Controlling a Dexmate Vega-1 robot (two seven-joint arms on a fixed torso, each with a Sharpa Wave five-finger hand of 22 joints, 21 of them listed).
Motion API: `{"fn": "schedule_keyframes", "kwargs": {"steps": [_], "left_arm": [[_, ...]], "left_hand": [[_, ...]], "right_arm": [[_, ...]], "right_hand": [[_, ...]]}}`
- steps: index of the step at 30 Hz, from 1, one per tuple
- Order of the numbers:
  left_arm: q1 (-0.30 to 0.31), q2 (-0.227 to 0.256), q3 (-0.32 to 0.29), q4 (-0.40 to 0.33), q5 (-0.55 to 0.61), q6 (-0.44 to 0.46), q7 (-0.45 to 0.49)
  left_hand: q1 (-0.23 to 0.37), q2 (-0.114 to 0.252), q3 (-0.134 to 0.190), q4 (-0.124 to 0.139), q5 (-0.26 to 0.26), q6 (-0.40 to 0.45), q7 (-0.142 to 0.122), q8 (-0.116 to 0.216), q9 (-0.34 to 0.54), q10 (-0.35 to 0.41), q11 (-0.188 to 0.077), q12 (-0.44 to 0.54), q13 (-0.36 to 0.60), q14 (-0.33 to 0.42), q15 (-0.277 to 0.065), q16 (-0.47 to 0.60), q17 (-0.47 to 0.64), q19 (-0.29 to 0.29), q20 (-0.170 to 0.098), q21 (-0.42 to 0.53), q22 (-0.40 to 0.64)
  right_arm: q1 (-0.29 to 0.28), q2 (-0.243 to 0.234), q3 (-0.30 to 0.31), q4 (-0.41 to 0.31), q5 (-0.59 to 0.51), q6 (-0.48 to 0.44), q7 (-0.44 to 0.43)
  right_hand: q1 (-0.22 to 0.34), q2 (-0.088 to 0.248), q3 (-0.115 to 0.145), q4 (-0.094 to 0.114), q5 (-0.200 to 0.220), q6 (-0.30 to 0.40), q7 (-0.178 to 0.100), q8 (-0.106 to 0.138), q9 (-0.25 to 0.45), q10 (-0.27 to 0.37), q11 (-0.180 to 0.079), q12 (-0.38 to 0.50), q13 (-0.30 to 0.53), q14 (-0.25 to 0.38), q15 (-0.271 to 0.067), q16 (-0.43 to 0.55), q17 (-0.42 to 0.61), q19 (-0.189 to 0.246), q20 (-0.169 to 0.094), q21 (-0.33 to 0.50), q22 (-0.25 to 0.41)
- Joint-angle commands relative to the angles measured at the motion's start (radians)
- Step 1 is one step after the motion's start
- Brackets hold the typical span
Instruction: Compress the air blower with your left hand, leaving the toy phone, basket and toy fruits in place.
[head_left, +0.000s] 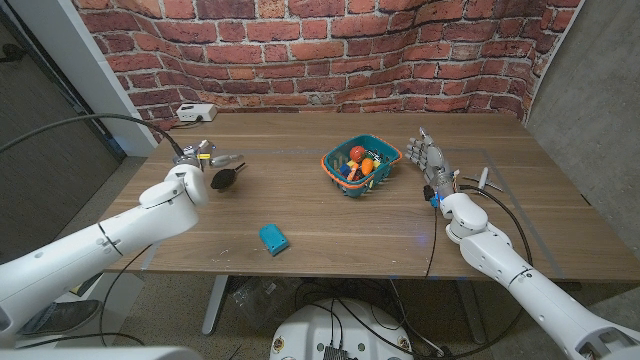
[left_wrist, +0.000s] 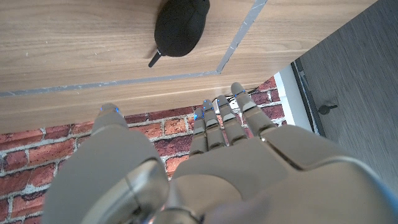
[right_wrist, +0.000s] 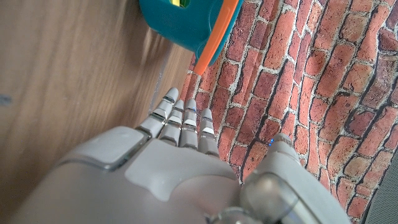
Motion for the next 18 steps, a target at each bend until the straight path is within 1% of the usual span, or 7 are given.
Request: {"fn": "schedule_keyframes", "kwargs": {"steps": [1, 4, 10, 18], "left_arm": [[-0.098, 0.036, 0.113, 0.004, 0.056, 0.050, -0.115], [-0.126, 0.041, 0.140, 0.017, 0.073, 0.050, -0.152], [-0.161, 0.042, 0.175, 0.031, 0.100, 0.067, -0.211], [-0.208, 0.057, 0.219, 0.052, 0.140, 0.057, -0.299]], "left_hand": [[0.046, 0.000, 0.010, -0.027, 0.001, 0.011, -0.016, 0.000, 0.005, 0.005, -0.017, -0.005, 0.003, 0.011, -0.011, -0.001, 0.003, 0.021, -0.004, 0.007, 0.001], [0.056, -0.001, 0.012, -0.032, 0.000, 0.014, -0.018, 0.000, 0.005, 0.007, -0.019, -0.006, 0.004, 0.017, -0.012, 0.000, 0.003, 0.028, -0.004, 0.008, 0.001], [0.065, -0.002, 0.013, -0.037, -0.002, 0.021, -0.022, 0.001, 0.005, 0.016, -0.021, -0.004, 0.004, 0.031, -0.016, 0.003, 0.003, 0.043, 0.000, 0.012, 0.002], [0.071, -0.002, 0.013, -0.040, -0.004, 0.030, -0.024, 0.003, 0.005, 0.021, -0.026, -0.004, 0.004, 0.040, -0.018, 0.004, 0.004, 0.054, 0.000, 0.015, 0.002]], "right_arm": [[-0.015, -0.008, 0.001, -0.019, 0.003, -0.011, -0.007], [-0.022, -0.009, 0.003, -0.025, 0.004, -0.014, -0.013], [-0.026, -0.016, -0.001, -0.038, -0.001, -0.028, -0.018], [-0.022, -0.017, -0.007, -0.049, -0.012, -0.037, -0.024]], "right_hand": [[0.007, 0.004, 0.007, -0.005, -0.001, 0.007, 0.007, -0.002, 0.004, 0.012, 0.000, 0.000, 0.005, 0.006, 0.000, -0.004, 0.001, 0.006, 0.001, -0.005, 0.003], [0.007, 0.004, 0.007, -0.005, -0.001, 0.008, 0.007, -0.002, 0.004, 0.011, -0.002, -0.001, 0.005, 0.007, -0.001, -0.004, 0.001, 0.006, 0.001, -0.006, 0.003], [0.007, 0.005, 0.007, -0.005, -0.001, 0.008, 0.007, -0.002, 0.004, 0.012, -0.001, -0.001, 0.005, 0.007, 0.000, -0.004, 0.001, 0.007, 0.001, -0.007, 0.003], [0.007, 0.005, 0.007, -0.005, -0.001, 0.008, 0.007, -0.002, 0.004, 0.012, 0.000, -0.001, 0.006, 0.008, 0.000, -0.004, 0.001, 0.008, 0.001, -0.009, 0.003]]}}
